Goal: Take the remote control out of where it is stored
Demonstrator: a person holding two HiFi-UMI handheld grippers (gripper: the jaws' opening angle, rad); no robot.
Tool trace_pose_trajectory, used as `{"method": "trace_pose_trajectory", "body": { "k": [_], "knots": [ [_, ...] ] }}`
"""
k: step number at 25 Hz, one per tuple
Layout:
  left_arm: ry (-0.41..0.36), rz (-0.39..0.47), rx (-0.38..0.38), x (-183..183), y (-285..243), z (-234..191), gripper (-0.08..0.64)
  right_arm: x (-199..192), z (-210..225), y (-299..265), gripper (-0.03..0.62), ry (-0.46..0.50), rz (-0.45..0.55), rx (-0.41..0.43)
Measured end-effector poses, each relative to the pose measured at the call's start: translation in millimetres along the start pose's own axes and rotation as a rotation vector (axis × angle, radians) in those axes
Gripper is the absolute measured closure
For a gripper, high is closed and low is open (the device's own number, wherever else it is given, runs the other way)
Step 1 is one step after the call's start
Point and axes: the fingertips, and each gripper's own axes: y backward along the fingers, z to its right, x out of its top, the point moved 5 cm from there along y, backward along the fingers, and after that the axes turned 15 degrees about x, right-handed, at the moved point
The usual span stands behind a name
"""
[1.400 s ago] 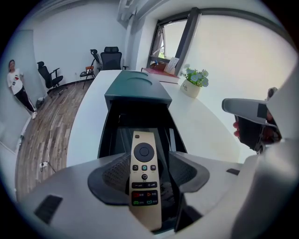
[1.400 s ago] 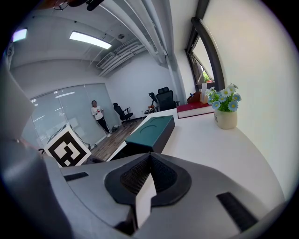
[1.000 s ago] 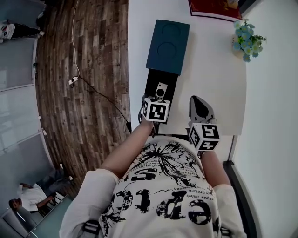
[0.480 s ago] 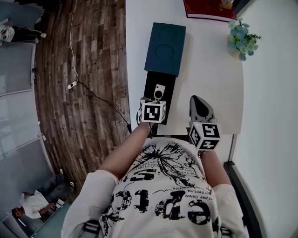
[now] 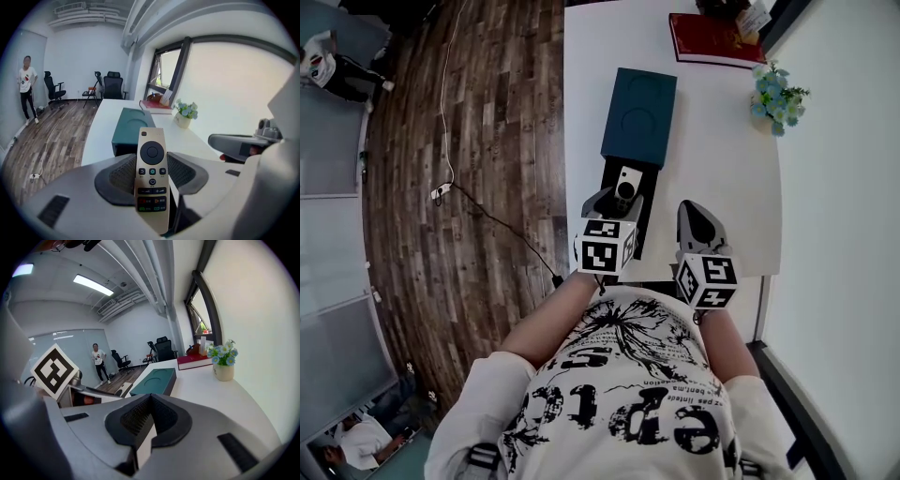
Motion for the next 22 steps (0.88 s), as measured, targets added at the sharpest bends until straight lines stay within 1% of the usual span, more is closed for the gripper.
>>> {"method": "trace_pose_trajectory", "body": {
  "k": [4,8,11,16,19,22],
  "knots": [
    [0.021,0.194,-0.048,36.5,31.9,-5.2,0.344,18.5,-15.7,4.1,0.589,0.061,0.051,-0.024],
    [-0.016,0.464,-0.092,69.4,78.9,-8.9,0.344,37.0,-33.8,12.4,0.59,0.089,0.117,-0.068],
    [-0.043,0.609,-0.1,86.4,110.3,-12.2,0.343,53.0,-50.8,20.5,0.591,0.123,0.183,-0.088],
    [-0.047,0.772,-0.137,104.6,155.5,-20.8,0.344,77.6,-84.3,40.4,0.591,0.245,0.294,-0.14],
    [-0.064,0.823,-0.153,107.0,174.3,-24.8,0.344,84.3,-95.8,50.1,0.591,0.265,0.334,-0.161],
    [-0.061,0.843,-0.18,109.0,188.2,-28.5,0.344,85.4,-103.9,55.4,0.591,0.268,0.351,-0.175]
  ]
}}
